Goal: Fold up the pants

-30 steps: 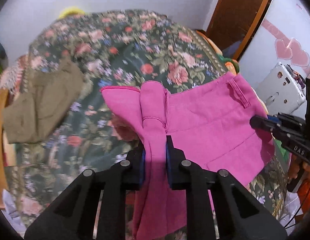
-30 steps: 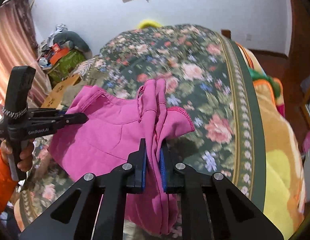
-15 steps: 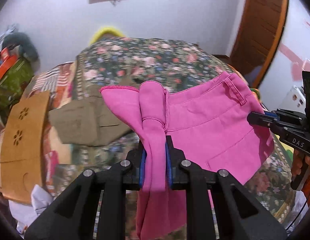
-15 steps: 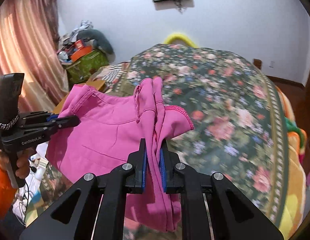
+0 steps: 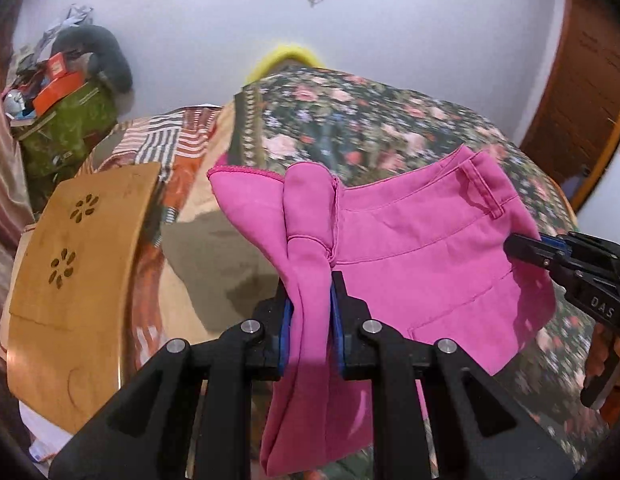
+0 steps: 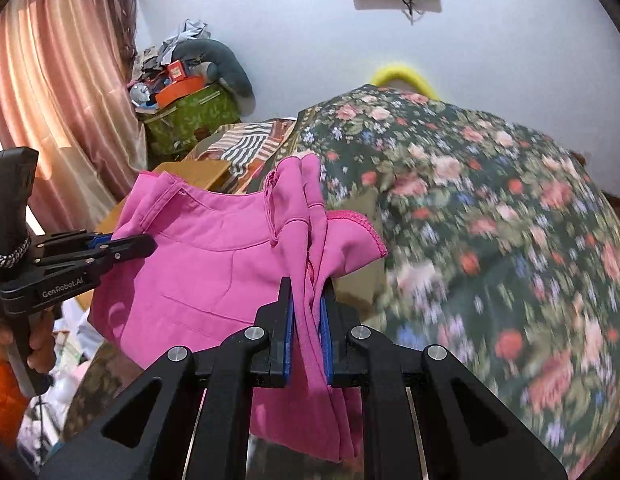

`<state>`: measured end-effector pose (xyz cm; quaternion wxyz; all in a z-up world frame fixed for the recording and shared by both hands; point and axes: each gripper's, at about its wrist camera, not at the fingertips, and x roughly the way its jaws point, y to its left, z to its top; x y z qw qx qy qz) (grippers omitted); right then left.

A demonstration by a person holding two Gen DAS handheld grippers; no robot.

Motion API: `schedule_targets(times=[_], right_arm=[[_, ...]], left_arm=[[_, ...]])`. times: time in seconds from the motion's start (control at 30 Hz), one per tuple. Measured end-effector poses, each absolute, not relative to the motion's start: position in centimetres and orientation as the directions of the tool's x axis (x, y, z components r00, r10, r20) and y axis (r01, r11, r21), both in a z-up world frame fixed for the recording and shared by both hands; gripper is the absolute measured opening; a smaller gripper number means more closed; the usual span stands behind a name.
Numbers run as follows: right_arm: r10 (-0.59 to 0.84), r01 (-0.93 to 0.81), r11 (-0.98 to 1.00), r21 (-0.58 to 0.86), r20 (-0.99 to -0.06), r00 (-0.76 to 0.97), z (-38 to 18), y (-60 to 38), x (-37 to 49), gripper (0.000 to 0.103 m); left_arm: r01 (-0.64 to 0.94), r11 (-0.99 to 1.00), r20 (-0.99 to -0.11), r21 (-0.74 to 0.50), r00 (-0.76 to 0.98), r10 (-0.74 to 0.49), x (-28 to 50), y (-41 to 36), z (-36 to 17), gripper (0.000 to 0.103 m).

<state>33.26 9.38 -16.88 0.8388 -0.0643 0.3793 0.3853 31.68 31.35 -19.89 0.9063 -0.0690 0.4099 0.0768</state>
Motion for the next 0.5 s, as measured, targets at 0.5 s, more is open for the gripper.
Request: schedule_targets(times=[0.5], right_arm=[[0.488, -0.709, 0.701, 0.084, -0.781, 0.390, -23.0, 16.1, 40.7, 0.010]], left_arm=[[-0.286, 0.955, -0.843, -0.073, 0.530, 0.094, 42.5, 37.5, -28.9, 0.019]])
